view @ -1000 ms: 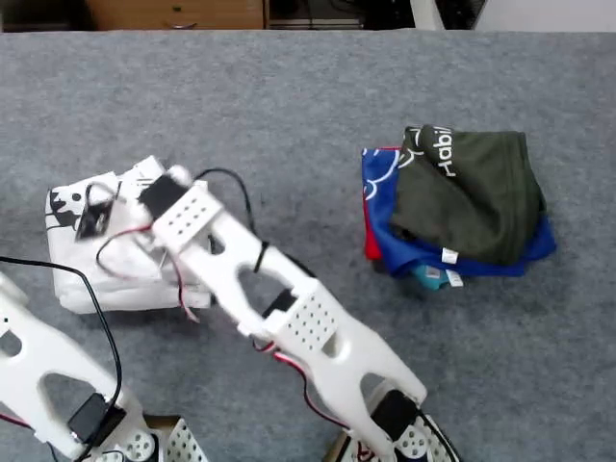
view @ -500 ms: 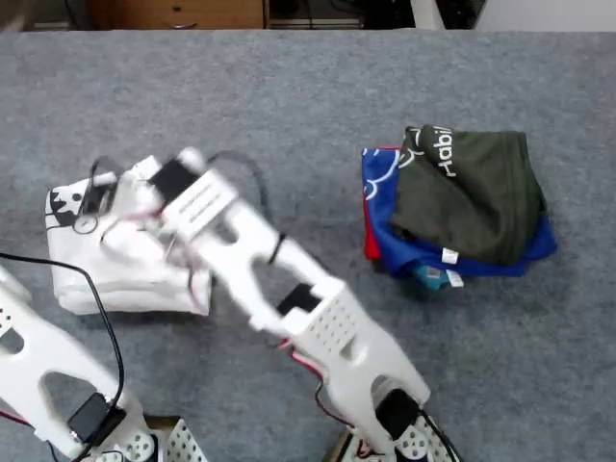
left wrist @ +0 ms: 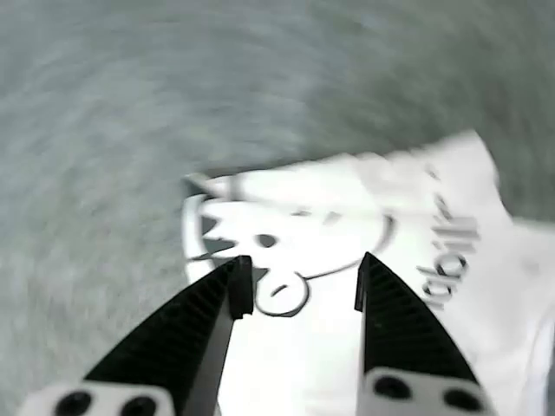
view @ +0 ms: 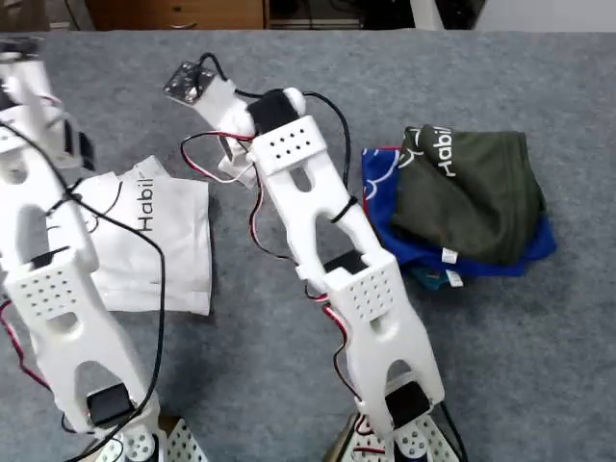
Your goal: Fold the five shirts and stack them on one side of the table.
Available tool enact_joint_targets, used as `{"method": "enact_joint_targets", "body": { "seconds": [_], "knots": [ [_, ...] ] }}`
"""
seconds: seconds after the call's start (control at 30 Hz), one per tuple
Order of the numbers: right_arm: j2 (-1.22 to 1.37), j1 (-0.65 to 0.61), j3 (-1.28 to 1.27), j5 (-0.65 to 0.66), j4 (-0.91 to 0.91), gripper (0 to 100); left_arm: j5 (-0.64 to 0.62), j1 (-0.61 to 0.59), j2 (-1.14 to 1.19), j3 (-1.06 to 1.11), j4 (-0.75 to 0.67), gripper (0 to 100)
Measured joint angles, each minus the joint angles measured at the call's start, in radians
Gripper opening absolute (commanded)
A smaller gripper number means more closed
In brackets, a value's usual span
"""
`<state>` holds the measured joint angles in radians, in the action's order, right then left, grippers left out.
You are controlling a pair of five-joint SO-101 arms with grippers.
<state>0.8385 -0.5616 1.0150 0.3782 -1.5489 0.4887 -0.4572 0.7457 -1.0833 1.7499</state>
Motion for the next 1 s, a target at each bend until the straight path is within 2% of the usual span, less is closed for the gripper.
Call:
{"method": "enact_joint_targets", "body": {
  "seconds": [0.13,0.23,0.43,0.47,0.57,0.8,1.0],
  "knots": [
    [0.0,0.002,-0.046,-0.006,0.025,0.5,0.163,-0.008,-0.002,-0.005,0.0,10],
    [0.0,0.0,-0.049,-0.006,0.037,0.5,0.307,-0.032,-0.002,-0.011,0.0,11],
    [0.055,0.0,-0.032,-0.011,0.069,0.5,0.735,-0.075,0.037,-0.009,0.0,15],
    [0.072,0.0,-0.011,-0.02,0.069,0.5,0.77,-0.075,0.046,-0.009,0.0,15],
    [0.12,0.002,0.063,-0.031,0.069,0.5,0.709,-0.057,0.069,-0.009,0.0,15],
    [0.184,0.052,0.167,-0.034,0.064,0.5,0.359,-0.037,0.153,-0.009,0.0,15],
    [0.206,0.057,0.18,-0.034,0.064,0.5,0.295,-0.048,0.264,-0.009,-0.032,15]
  ]
}}
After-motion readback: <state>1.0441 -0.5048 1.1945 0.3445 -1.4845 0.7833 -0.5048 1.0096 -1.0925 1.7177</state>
